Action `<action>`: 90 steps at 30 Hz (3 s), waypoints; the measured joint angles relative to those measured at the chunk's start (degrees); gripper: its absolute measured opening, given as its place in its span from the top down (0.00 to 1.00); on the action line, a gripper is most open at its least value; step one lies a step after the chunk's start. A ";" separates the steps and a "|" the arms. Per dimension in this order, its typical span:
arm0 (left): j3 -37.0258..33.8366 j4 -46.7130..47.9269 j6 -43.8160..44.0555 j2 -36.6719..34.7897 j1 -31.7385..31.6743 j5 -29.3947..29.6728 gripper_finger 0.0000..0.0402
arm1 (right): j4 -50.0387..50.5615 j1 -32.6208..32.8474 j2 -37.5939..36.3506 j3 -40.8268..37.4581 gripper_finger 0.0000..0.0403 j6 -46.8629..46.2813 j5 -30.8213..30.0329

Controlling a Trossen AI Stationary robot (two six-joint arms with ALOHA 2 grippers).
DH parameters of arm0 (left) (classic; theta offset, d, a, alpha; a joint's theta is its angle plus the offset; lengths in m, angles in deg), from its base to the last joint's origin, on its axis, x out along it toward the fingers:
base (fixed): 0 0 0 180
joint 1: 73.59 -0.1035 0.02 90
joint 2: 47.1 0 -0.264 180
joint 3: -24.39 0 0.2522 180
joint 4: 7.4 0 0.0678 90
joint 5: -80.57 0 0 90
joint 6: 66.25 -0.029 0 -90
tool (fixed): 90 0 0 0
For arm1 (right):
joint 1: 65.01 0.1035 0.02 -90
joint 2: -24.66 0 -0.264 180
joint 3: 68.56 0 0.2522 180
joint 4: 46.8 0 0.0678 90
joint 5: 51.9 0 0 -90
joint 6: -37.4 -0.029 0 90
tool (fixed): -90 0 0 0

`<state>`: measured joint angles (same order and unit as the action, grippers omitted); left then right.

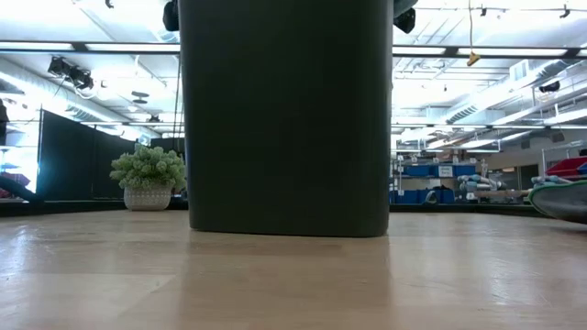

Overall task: Place trash/remove bag and relplace
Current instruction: Insert the new blue trash bag into the trash bin

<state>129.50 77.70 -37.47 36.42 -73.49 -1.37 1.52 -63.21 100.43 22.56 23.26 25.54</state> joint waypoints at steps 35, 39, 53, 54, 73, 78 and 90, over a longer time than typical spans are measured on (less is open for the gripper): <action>-0.02 -4.35 1.65 0.09 5.61 -0.53 0.99 | -10.00 12.36 -11.02 0.08 0.53 5.03 0.01; -0.02 -4.88 1.79 0.09 5.39 1.81 0.99 | -11.66 14.13 -9.70 0.04 0.55 6.28 1.67; 0.00 -10.22 1.73 0.09 2.51 -3.71 0.83 | -7.17 14.32 -4.61 3.21 0.60 17.37 9.48; 0.00 -10.18 1.99 0.09 2.49 -3.70 0.80 | -6.68 14.32 -4.56 3.21 0.60 18.02 10.28; 13.63 14.30 6.01 -1.41 3.10 0.70 0.64 | -8.42 14.10 1.17 3.25 0.90 16.10 9.29; 16.77 11.18 4.87 -1.55 6.54 -3.45 0.64 | -15.42 15.85 1.05 3.26 0.98 11.61 9.33; 17.16 -10.79 -7.49 -0.16 13.24 -4.06 0.64 | -15.55 19.10 4.16 3.26 1.00 0.47 8.87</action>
<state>146.66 66.91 -44.96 36.26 -60.25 -5.43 -14.04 -44.11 104.59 25.82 23.73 34.41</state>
